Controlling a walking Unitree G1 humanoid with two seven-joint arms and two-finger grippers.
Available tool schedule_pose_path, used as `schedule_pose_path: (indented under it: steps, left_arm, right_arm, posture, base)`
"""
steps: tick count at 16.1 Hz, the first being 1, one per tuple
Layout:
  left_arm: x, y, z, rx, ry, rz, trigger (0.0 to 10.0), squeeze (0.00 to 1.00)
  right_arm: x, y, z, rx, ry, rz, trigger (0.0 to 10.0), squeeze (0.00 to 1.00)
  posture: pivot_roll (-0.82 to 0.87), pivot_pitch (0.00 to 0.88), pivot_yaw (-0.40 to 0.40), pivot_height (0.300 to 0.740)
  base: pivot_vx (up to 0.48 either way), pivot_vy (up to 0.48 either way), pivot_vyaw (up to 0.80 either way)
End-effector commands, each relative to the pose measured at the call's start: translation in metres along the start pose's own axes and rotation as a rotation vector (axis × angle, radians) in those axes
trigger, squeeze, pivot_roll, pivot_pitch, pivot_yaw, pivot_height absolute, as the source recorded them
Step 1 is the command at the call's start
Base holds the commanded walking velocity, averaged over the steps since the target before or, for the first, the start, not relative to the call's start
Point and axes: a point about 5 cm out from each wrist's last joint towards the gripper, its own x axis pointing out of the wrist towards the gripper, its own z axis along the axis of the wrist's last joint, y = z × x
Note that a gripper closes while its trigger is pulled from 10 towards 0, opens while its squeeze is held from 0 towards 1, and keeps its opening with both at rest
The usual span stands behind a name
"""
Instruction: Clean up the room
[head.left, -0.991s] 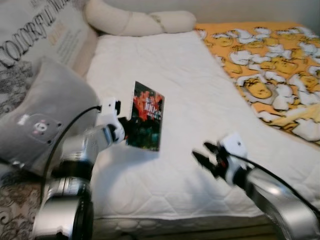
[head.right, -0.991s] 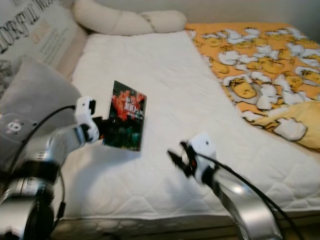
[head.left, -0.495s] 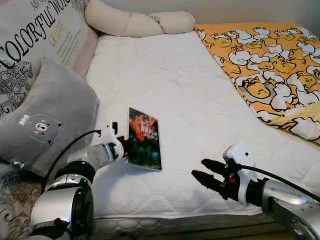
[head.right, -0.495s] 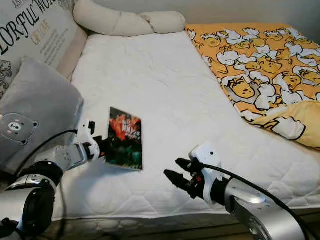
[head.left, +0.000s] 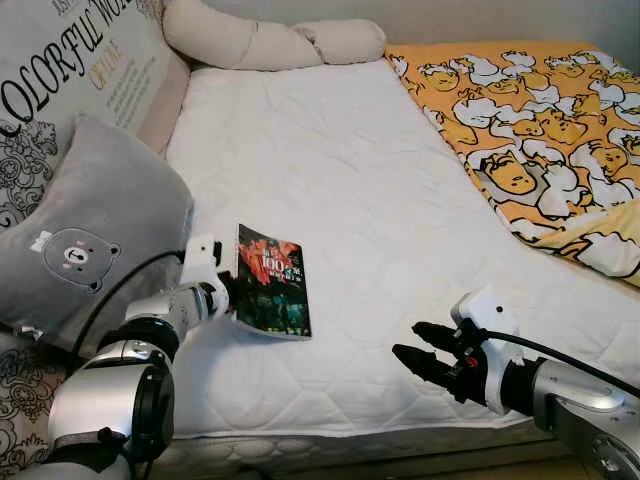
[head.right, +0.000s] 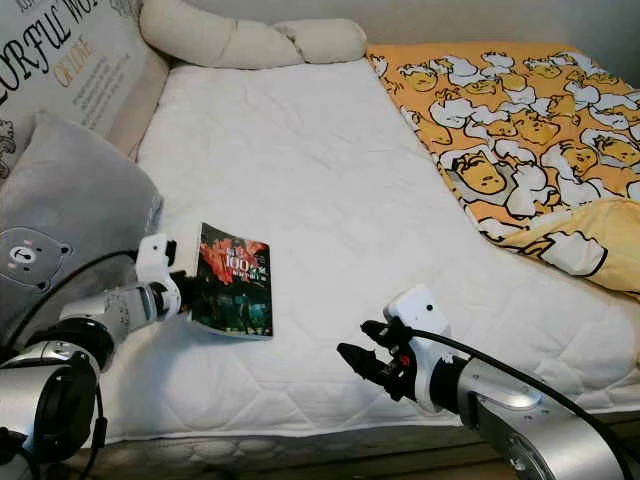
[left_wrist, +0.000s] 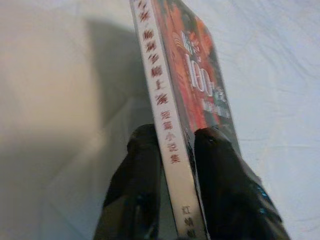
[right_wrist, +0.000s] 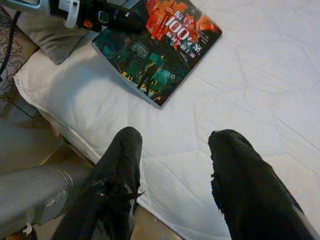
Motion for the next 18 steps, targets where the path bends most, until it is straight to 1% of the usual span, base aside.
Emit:
schedule_pose_path:
  steps: [1,2,3,5,6,7,8,9,10,11,12,13,14,15,16,17,18]
  left_arm:
    - [-0.001,0.000,0.007,0.043,-0.006,0.014,10.0,1.00]
    - [-0.002,0.003,0.007,0.059,-0.004,0.027,10.0,1.00]
    - [-0.004,0.007,0.008,0.097,0.003,0.049,10.0,1.00]
    - [-0.008,0.015,0.012,0.201,0.003,0.092,10.0,1.00]
    - [-0.012,0.021,0.020,0.308,-0.021,0.117,10.0,1.00]
    - [-0.016,0.023,0.030,0.455,-0.059,0.131,10.0,1.00]
    - [-0.017,0.021,0.036,0.474,-0.094,0.112,10.0,1.00]
    - [-0.019,0.017,0.046,0.455,-0.171,0.077,10.0,1.00]
    - [-0.021,0.013,0.053,0.442,-0.234,0.048,10.0,1.00]
    - [-0.022,0.011,0.055,0.442,-0.255,0.037,10.0,1.00]
    - [-0.026,-0.002,0.054,0.426,-0.352,-0.018,10.0,1.00]
    - [-0.033,-0.011,0.048,0.434,-0.420,-0.023,10.0,1.00]
    - [-0.038,-0.018,0.041,0.422,-0.450,-0.027,10.0,1.00]
    - [-0.054,-0.027,0.024,0.374,-0.501,0.012,10.0,1.00]
    - [-0.067,-0.030,0.011,0.346,-0.512,0.065,10.0,1.00]
    - [-0.077,-0.031,0.004,0.320,-0.517,0.079,10.0,1.00]
    - [-0.093,-0.035,-0.006,0.290,-0.524,0.097,10.0,1.00]
  right_arm:
    - [-0.002,0.001,0.005,-0.032,-0.005,-0.008,10.0,0.00]
    - [-0.001,0.000,0.005,-0.035,0.000,-0.013,10.0,0.00]
    - [0.000,0.000,0.005,-0.035,0.003,-0.019,10.0,0.00]
    - [0.001,-0.003,0.004,-0.028,0.000,-0.051,10.0,0.00]
    - [0.003,-0.010,0.000,-0.025,-0.006,-0.136,10.0,0.00]
    - [0.005,-0.020,-0.006,-0.001,-0.014,-0.261,10.0,0.00]
    - [0.006,-0.026,-0.010,0.041,-0.031,-0.340,10.0,0.00]
    - [0.006,-0.033,-0.016,0.100,-0.055,-0.422,10.0,0.00]
    - [0.007,-0.036,-0.020,0.147,-0.077,-0.468,10.0,0.04]
    - [0.007,-0.036,-0.021,0.162,-0.085,-0.478,10.0,1.00]
    - [0.009,-0.038,-0.020,0.190,-0.125,-0.501,10.0,1.00]
    - [0.010,-0.039,-0.019,0.194,-0.153,-0.521,10.0,1.00]
    - [0.011,-0.040,-0.018,0.184,-0.166,-0.533,10.0,1.00]
    - [0.012,-0.040,-0.018,0.180,-0.197,-0.544,10.0,1.00]
    - [0.013,-0.038,-0.016,0.204,-0.235,-0.530,10.0,1.00]
    - [0.012,-0.038,-0.015,0.196,-0.249,-0.541,10.0,1.00]
    - [0.012,-0.039,-0.014,0.182,-0.256,-0.569,10.0,1.00]
  posture:
    - [-0.27,0.033,0.010,0.740]
    - [-0.27,0.031,0.010,0.740]
    - [-0.27,0.026,0.007,0.740]
    - [-0.26,0.006,0.005,0.740]
    - [-0.25,0.000,0.004,0.740]
    - [-0.23,0.000,0.003,0.740]
    - [-0.22,0.000,0.004,0.740]
    - [-0.20,0.000,0.010,0.740]
    - [-0.18,0.000,0.012,0.740]
    - [-0.18,0.000,0.014,0.740]
    - [-0.15,0.000,0.016,0.740]
    - [-0.14,0.000,0.014,0.740]
    - [-0.14,0.000,0.014,0.740]
    - [-0.13,0.000,0.013,0.740]
    - [-0.12,0.000,0.014,0.740]
    - [-0.11,0.000,0.012,0.740]
    - [-0.09,0.000,0.001,0.740]
  base:
    - [0.000,0.000,0.00]
    - [0.000,0.000,0.00]
    - [0.000,0.000,0.00]
    - [0.000,0.000,0.00]
    - [0.000,0.000,0.00]
    - [0.000,0.000,0.00]
    - [0.000,0.000,0.00]
    - [0.000,0.000,0.00]
    - [0.000,0.000,0.00]
    - [0.000,0.000,0.00]
    - [0.000,0.000,0.00]
    - [0.000,0.000,0.00]
    - [0.000,0.000,0.00]
    - [0.000,0.000,0.00]
    - [0.000,0.000,0.00]
    - [0.000,0.000,0.00]
    - [0.000,0.000,0.00]
